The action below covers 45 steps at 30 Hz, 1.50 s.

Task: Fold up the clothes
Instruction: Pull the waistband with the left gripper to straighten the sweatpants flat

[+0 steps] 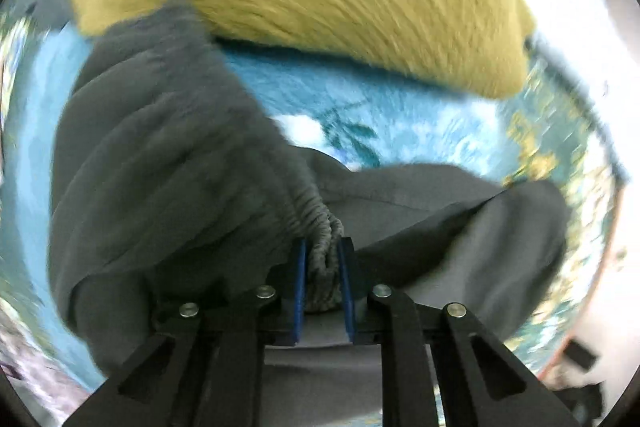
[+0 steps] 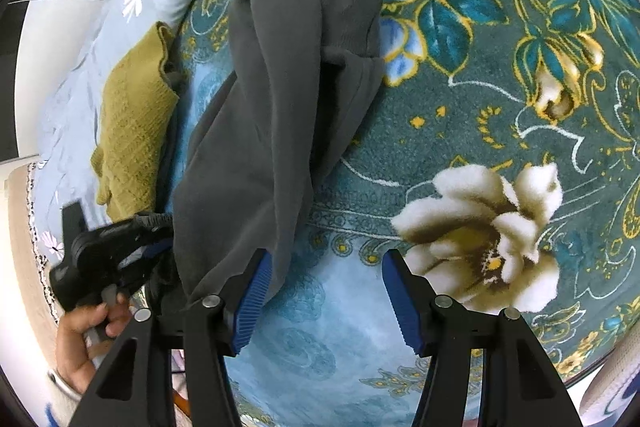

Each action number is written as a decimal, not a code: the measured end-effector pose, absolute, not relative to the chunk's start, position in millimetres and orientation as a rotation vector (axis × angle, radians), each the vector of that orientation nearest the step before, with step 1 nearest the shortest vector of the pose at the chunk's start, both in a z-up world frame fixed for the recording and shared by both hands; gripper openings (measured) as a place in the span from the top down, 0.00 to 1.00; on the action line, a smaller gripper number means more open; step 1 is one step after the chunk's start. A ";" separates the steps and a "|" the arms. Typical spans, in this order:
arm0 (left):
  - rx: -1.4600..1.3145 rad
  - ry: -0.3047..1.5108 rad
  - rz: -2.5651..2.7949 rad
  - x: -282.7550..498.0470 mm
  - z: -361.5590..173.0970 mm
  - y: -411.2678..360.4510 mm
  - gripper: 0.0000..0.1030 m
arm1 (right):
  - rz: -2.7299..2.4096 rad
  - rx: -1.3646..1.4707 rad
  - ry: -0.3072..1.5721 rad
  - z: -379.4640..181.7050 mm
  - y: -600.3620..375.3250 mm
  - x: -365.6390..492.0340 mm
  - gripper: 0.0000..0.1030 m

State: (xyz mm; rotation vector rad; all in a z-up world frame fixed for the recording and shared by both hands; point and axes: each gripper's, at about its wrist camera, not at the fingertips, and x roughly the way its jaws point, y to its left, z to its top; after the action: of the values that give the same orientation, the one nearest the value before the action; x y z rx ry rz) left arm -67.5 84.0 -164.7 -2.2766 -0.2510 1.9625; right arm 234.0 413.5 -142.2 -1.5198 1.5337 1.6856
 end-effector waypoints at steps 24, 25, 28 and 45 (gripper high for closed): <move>-2.229 -1.138 2.459 84.2 -133.1 -238.3 0.87 | 1.838 -1.584 1.450 -96.3 372.3 218.6 0.41; -2.223 -1.188 2.470 88.2 -137.7 -249.0 0.87 | 1.838 -1.592 1.443 -97.0 370.9 217.9 0.41; -2.220 -1.240 2.493 91.9 -146.1 -263.3 0.87 | 1.838 -1.594 1.423 -99.5 376.2 213.2 0.41; -2.188 -1.143 2.543 44.3 -154.9 -256.3 0.87 | 1.745 -1.498 1.497 -144.1 426.6 52.4 0.41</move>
State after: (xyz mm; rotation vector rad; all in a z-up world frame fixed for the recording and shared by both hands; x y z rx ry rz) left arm 44.3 -256.3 -154.9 -2.1882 -1.1426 2.5435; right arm 52.4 426.6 -144.1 -1.4979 1.4974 1.7449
